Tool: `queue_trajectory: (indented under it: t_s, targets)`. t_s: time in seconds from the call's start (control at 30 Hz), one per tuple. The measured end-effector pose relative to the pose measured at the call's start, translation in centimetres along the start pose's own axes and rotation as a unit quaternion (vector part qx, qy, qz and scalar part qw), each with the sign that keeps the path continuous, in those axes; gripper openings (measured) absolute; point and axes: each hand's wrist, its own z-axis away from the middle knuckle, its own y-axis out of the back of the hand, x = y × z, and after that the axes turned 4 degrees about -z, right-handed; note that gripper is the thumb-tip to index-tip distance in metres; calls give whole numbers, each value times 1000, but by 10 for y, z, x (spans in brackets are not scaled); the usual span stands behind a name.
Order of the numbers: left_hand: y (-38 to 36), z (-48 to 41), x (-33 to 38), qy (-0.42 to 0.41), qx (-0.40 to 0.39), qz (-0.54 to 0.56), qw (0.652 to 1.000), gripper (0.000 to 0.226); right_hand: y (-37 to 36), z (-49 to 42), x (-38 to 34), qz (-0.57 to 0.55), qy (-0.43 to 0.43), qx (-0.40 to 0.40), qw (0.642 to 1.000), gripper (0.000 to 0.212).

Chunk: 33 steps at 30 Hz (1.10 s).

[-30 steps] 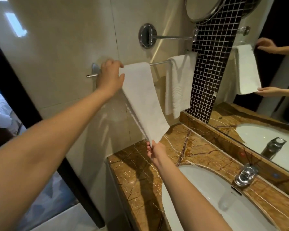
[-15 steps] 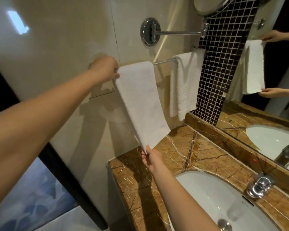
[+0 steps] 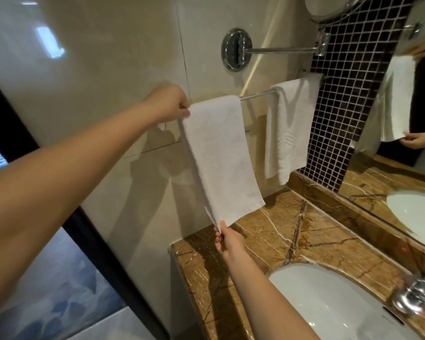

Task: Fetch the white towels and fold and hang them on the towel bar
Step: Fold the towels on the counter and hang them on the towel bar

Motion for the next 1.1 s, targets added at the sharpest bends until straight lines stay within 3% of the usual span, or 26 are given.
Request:
queue_trajectory:
  t_s: [0.23,0.3,0.33,0.43,0.5,1.1]
  targets:
    - [-4,-7,-1,-13,18,33,999,37,3,-3,-7,-79,-6,-25,997,26]
    - [-5,-8,1,2,36,58,998,21,5,-5,-11,-98,-9,-35,995,33]
    - [-6,-9,1,10,52,72,996,14,6,-6,-12,-96,-10,-35,995,34]
    - [-9,-10,3,55,85,114,988,35,9,-12,-16,-96,-11,-28,995,33]
    - [-10,-12,6,70,98,132,984,36,10,-16,-18,-101,-13,-26,995,32]
    - [-21,-57,47,55,124,160,978,27,9,-75,-73,-38,-12,18,999,8]
